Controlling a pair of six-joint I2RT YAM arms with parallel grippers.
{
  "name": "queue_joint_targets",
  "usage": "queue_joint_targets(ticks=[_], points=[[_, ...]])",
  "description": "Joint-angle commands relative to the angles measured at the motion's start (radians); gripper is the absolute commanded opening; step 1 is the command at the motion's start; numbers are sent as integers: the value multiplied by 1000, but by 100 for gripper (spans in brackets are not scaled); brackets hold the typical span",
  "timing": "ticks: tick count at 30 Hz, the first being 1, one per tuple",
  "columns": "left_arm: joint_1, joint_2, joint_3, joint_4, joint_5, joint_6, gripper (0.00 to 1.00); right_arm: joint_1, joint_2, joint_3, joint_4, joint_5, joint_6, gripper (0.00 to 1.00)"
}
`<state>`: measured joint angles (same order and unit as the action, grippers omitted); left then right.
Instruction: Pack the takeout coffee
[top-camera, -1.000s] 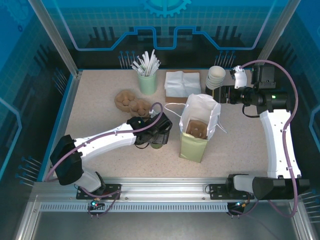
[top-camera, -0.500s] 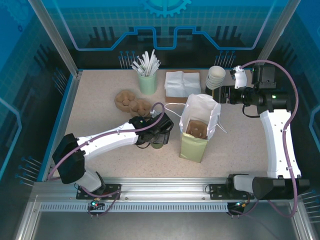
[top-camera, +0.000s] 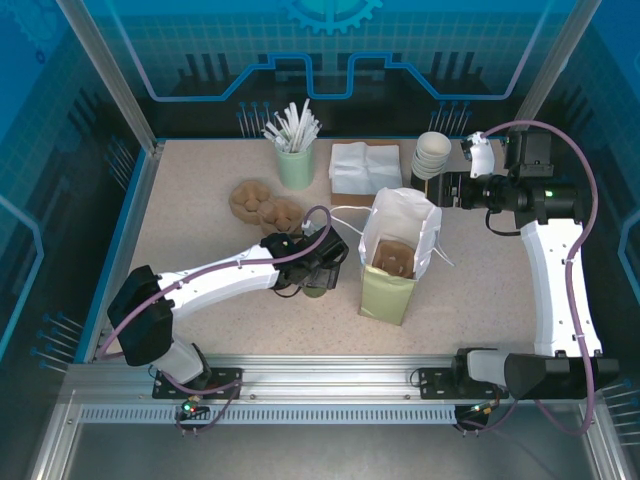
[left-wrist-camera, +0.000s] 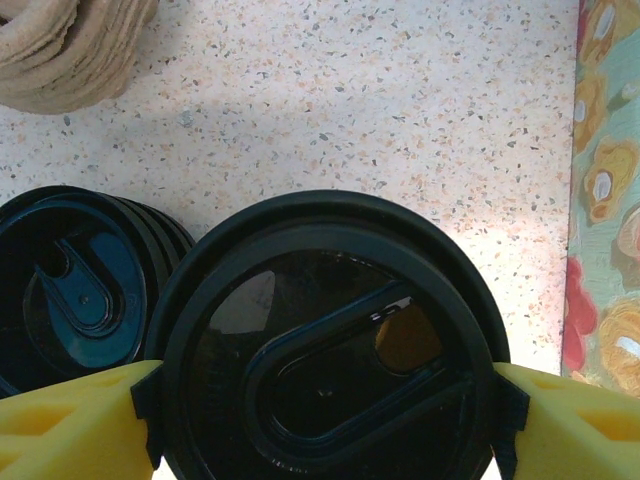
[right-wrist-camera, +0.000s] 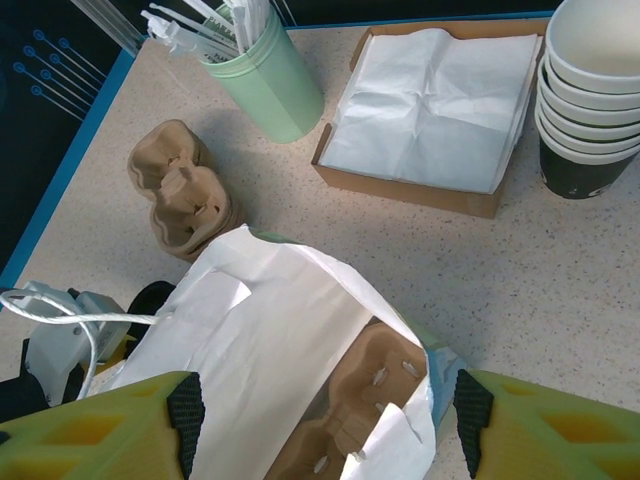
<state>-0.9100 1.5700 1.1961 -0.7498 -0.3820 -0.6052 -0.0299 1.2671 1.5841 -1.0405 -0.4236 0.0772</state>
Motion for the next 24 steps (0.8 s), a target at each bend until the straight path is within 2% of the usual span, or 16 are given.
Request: queue_joint_targets(ticks=[1,9,19,24], points=[[-4,41,-55,-20,49,-30,81,-20,-17,7,-20,-44,-11,70],[-4,51,-78,-11,68,-19,72,-19,-5,3,-34,-44,-57,70],[-1,-9,-49,7,55,-1,71,-18,22,-24,-38,-87,-169,70],[17,-66,-26,17,53,20,71,-9,67,-20,-46,-42,-268,72]])
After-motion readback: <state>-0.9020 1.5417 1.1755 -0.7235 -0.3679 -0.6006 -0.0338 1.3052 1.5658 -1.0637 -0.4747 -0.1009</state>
